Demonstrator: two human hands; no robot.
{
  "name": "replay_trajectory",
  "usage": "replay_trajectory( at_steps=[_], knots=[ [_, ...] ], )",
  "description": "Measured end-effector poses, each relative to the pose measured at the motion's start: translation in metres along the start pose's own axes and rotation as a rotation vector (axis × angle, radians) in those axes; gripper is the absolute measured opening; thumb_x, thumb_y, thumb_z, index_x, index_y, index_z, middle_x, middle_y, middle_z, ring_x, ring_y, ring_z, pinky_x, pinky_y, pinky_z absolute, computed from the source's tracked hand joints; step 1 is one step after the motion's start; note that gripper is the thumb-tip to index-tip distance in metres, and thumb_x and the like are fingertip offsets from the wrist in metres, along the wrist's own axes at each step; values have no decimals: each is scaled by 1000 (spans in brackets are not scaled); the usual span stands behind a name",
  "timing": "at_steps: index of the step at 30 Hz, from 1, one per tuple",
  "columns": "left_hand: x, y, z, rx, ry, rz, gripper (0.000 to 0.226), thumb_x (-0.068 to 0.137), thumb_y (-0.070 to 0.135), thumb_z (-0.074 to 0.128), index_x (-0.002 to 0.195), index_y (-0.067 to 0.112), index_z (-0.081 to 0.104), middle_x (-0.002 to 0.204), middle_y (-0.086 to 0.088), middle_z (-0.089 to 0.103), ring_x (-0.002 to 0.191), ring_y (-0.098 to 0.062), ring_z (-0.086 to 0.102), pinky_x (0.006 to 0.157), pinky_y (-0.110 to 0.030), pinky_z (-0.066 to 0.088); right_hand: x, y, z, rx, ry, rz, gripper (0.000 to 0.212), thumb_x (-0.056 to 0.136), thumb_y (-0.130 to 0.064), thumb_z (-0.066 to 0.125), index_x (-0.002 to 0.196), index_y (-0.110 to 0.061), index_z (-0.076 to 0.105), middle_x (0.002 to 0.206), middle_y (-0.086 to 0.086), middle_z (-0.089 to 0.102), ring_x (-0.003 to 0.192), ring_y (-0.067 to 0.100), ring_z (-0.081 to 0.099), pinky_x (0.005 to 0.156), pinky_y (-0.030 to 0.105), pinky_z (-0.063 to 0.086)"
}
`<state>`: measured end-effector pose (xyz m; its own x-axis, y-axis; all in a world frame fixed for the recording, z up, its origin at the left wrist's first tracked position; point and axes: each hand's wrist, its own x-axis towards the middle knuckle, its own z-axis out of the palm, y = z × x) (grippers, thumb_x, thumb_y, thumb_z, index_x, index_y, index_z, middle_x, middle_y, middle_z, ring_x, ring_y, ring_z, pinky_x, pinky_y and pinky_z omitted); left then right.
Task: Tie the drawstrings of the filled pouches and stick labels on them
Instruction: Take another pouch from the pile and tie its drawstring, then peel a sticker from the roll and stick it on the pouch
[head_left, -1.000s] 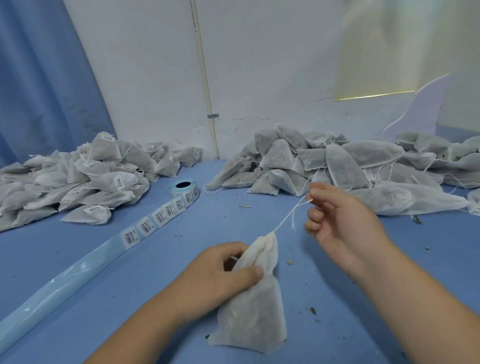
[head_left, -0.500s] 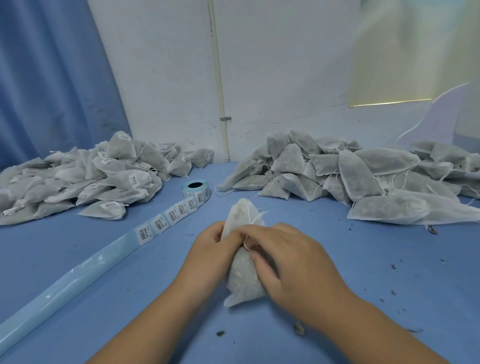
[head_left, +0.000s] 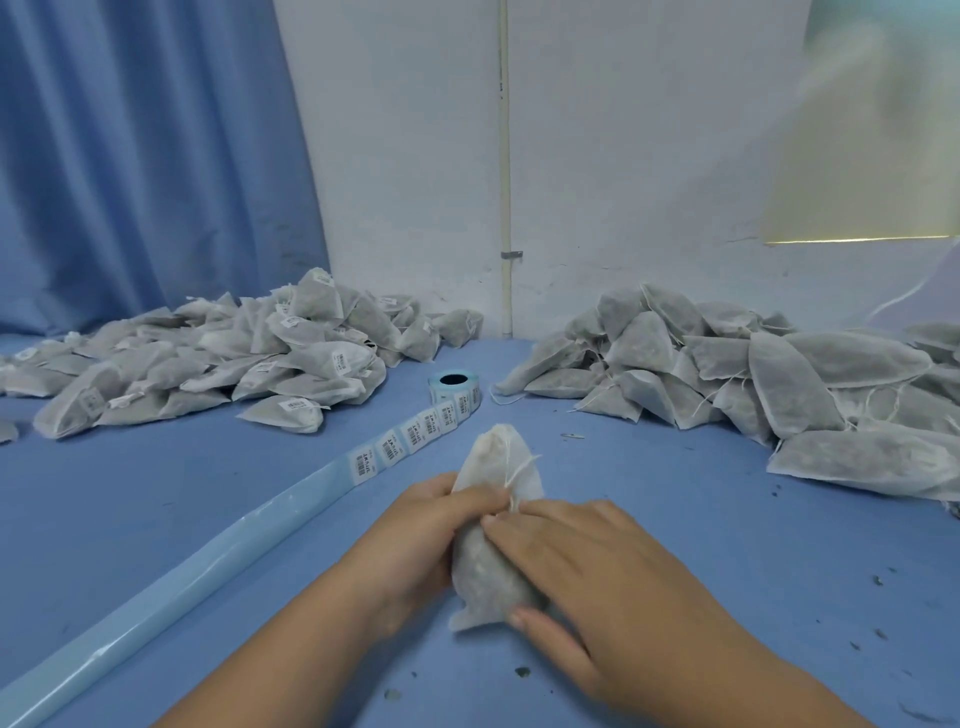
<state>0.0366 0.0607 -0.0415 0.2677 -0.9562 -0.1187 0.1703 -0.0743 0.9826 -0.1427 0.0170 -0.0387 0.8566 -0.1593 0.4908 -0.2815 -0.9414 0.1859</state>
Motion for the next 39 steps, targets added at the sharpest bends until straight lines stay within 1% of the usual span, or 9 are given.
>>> replay_trajectory(
  at_steps=[3, 8, 11, 14, 20, 27, 31, 35, 39],
  knots=[
    [-3, 3, -8, 57, 99, 38, 27, 64, 24, 71, 87, 10, 69, 81, -13, 66, 81, -25, 61, 78, -41, 43, 8, -8, 3, -40, 0, -58, 49, 72, -46, 67, 113, -20, 69, 117, -4, 68, 102, 13, 66, 75, 25, 54],
    [4, 21, -44, 56, 297, 131, 14, 62, 22, 67, 74, 16, 66, 71, -9, 62, 66, -21, 57, 63, -33, 39, 27, -19, 13, -34, 8, -110, 28, 76, -28, 51, 92, -19, 72, 96, -3, 69, 78, 17, 66, 62, 29, 52],
    [17, 40, -84, -157, 464, 199, 6, 81, 16, 66, 86, 13, 66, 76, -10, 64, 67, -23, 60, 67, -34, 45, 46, -22, 24, -64, -120, -133, 24, 81, -26, 44, 86, -23, 68, 78, -6, 63, 66, 16, 60, 59, 29, 49],
    [25, 48, -123, -417, 527, 201, 10, 88, 16, 61, 93, 11, 67, 78, -6, 73, 66, -20, 70, 57, -29, 57, 75, -19, 36, -61, -223, -112, 30, 93, -27, 31, 104, -22, 58, 89, -2, 59, 79, 23, 56, 71, 34, 43],
    [34, 31, -163, -637, 511, 196, 14, 91, 16, 53, 95, 13, 66, 85, -7, 74, 80, -26, 67, 70, -39, 52, 132, -2, 78, 234, -167, 191, 31, 95, -31, 41, 124, -28, 52, 109, -6, 61, 102, 20, 56, 79, 30, 43],
    [45, 22, -176, -664, 434, 161, 14, 89, 15, 54, 90, 11, 68, 82, -8, 75, 74, -28, 70, 74, -40, 56, 190, 1, 123, 394, -159, 423, 25, 92, -32, 52, 115, -25, 56, 105, -3, 62, 98, 18, 56, 80, 32, 48],
    [48, 19, -177, -677, 369, 115, 22, 88, 14, 54, 102, 5, 68, 111, -18, 70, 84, -31, 71, 66, -37, 59, 200, -7, 141, 474, -112, 503, 24, 90, -35, 55, 109, -22, 59, 104, -2, 60, 97, 18, 56, 84, 36, 49],
    [54, 15, -175, -678, 243, 131, 37, 88, 14, 49, 67, 5, 78, 83, -14, 75, 70, -27, 74, 55, -31, 58, 196, -14, 152, 526, -29, 568, 22, 90, -39, 57, 101, -21, 62, 99, -5, 60, 91, 14, 56, 82, 32, 48],
    [52, 15, -166, -661, 228, 123, 19, 67, 14, 59, 59, 6, 75, 71, -13, 70, 61, -25, 72, 51, -30, 56, 194, -16, 153, 656, 34, 622, 14, 87, -38, 61, 90, -24, 64, 87, -11, 62, 79, 6, 55, 73, 25, 46]
  ],
)
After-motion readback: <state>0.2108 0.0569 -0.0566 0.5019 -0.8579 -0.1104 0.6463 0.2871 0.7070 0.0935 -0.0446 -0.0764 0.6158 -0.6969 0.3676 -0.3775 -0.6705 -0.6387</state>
